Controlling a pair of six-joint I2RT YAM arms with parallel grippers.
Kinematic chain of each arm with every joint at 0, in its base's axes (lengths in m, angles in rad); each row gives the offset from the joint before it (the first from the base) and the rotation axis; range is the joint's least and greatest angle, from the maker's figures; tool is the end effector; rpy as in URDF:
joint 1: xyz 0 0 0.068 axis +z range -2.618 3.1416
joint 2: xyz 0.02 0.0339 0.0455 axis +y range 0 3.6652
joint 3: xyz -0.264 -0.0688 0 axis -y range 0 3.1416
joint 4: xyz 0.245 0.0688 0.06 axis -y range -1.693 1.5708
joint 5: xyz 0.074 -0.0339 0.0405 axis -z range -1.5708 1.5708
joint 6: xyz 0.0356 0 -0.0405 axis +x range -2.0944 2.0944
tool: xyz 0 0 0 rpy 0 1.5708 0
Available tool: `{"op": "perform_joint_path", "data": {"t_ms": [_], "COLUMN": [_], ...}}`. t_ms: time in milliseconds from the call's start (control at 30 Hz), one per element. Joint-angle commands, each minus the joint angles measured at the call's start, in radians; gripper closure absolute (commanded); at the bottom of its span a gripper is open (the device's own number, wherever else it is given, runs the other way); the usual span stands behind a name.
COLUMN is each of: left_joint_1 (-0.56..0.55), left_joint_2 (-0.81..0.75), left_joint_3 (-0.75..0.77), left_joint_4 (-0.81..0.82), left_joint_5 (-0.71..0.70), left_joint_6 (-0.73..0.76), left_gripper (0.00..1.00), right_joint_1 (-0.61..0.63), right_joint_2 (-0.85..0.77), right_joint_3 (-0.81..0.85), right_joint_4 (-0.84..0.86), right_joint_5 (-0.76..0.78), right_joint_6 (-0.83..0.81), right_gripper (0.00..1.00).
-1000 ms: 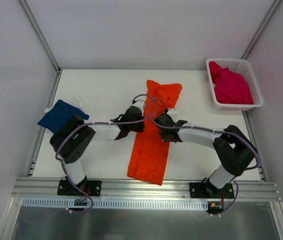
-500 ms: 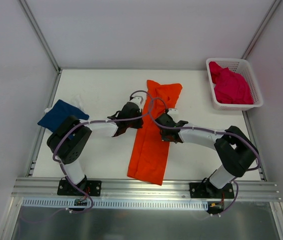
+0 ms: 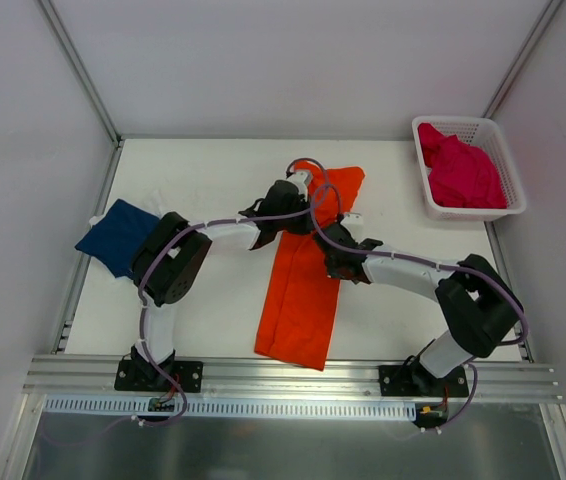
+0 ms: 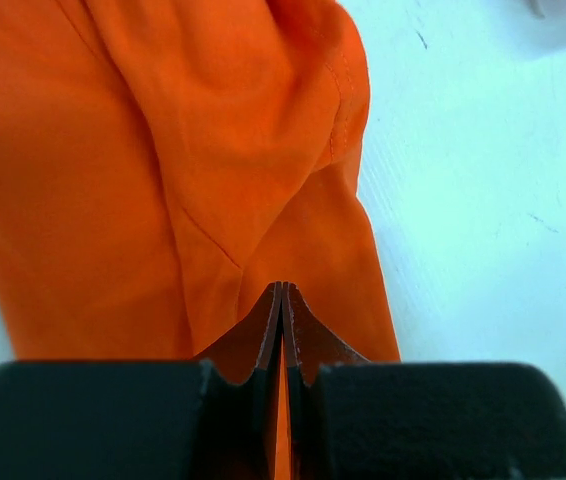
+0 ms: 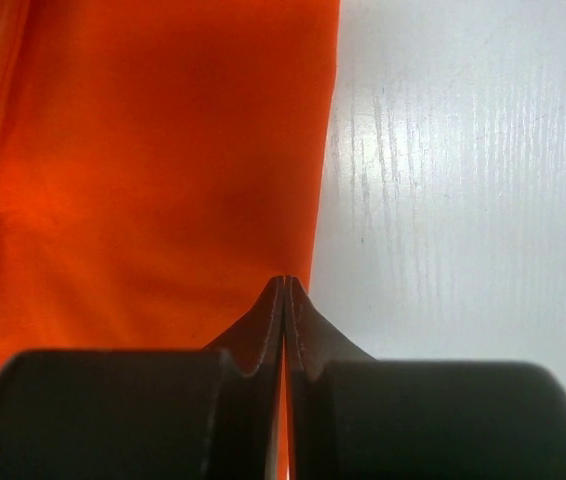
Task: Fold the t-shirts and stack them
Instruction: Rotate the tshirt 90 degrees
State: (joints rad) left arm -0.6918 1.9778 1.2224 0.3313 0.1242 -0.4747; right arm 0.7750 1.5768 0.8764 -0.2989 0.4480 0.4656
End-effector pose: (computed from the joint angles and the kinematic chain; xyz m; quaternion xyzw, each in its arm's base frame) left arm 0.3388 -0.2864 0.1867 0.1243 0.8299 -0.3417 0.4232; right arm 0.2287 0.2024 0.1762 -0.0823 0.9340 -0.0137 0.3475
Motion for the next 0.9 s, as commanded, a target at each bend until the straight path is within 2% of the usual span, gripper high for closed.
{"op": "perform_joint_path", "data": {"t_ms": [0, 400, 733, 867], "left_joint_1": [0.005, 0.005, 0.012, 0.061], "left_joint_2": [0.029, 0.085, 0.105, 0.099], "left_joint_3": [0.052, 0.089, 0.12, 0.092], "left_joint_4": [0.014, 0.032, -0.08, -0.101], "left_joint_5": [0.071, 0.12, -0.007, -0.057], "left_joint_6": [-0.028, -0.047, 0.019, 0.012], "left_gripper": [1.0, 1.0, 1.0, 1.0], "right_joint_1": [-0.002, -0.016, -0.017, -0.02], "right_joint_2": [0.015, 0.042, 0.009, -0.006], "right_joint_3": [-0.01, -0.017, -0.04, -0.051], "right_joint_4": [-0.008, 0.003, 0.004, 0.006], "right_joint_5": [0.0, -0.023, -0.023, -0.022], "right_joint_6": [-0.002, -0.001, 0.005, 0.005], "right_gripper": [1.0, 0.99, 0.99, 0.99]}}
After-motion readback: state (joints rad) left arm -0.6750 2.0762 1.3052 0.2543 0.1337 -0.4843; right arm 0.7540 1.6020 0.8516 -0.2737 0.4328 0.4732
